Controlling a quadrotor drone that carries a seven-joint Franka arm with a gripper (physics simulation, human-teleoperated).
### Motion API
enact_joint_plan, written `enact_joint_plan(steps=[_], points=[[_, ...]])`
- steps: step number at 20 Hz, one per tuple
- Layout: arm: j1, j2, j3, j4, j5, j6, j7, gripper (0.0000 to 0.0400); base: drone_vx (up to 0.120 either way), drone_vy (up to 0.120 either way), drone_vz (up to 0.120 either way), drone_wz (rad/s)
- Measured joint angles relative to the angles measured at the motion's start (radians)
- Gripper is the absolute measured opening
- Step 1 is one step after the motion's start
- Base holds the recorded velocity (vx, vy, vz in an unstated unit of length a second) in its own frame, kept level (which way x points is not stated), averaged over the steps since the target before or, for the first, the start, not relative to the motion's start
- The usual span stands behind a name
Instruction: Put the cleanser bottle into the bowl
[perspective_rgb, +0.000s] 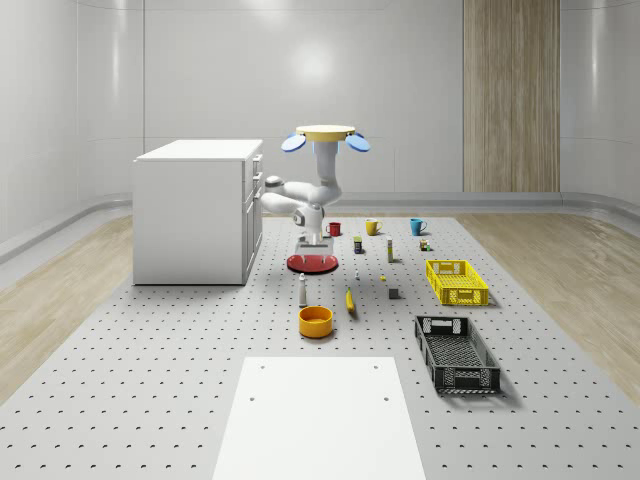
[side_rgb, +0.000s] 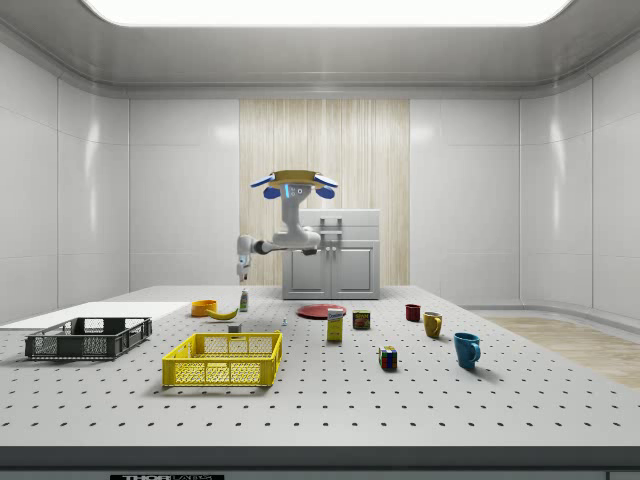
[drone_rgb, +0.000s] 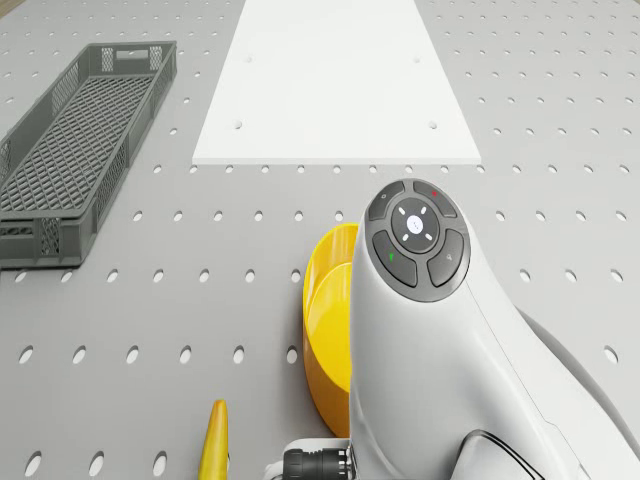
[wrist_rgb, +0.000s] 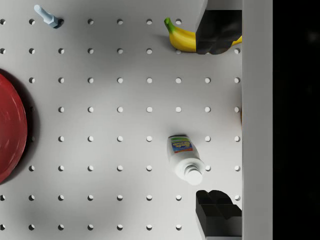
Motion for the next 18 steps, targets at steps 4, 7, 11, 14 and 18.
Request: enact_joint_plan(steps=[4,7,11,14,18], points=[[0.015,-0.005,0.002,0.005,0.003,0.005,-0.02,0.04,0.0,0.0,-0.05,0.0],[0.038,-0.009,0.004,0.013,0.007,0.01,-0.052,0.04,0.0,0.0,0.0,0.0],[0.068,-0.015,-0.005,0.029,0.002,0.021,-0.097,0.04,0.0,0.0,0.0,0.0],[0.075,-0.019,-0.036,0.042,-0.026,0.037,-0.115,0.04,0.0,0.0,0.0,0.0],[0.076,-0.022,-0.085,0.061,-0.069,0.06,-0.13,0.04,0.0,0.0,0.0,0.0]])
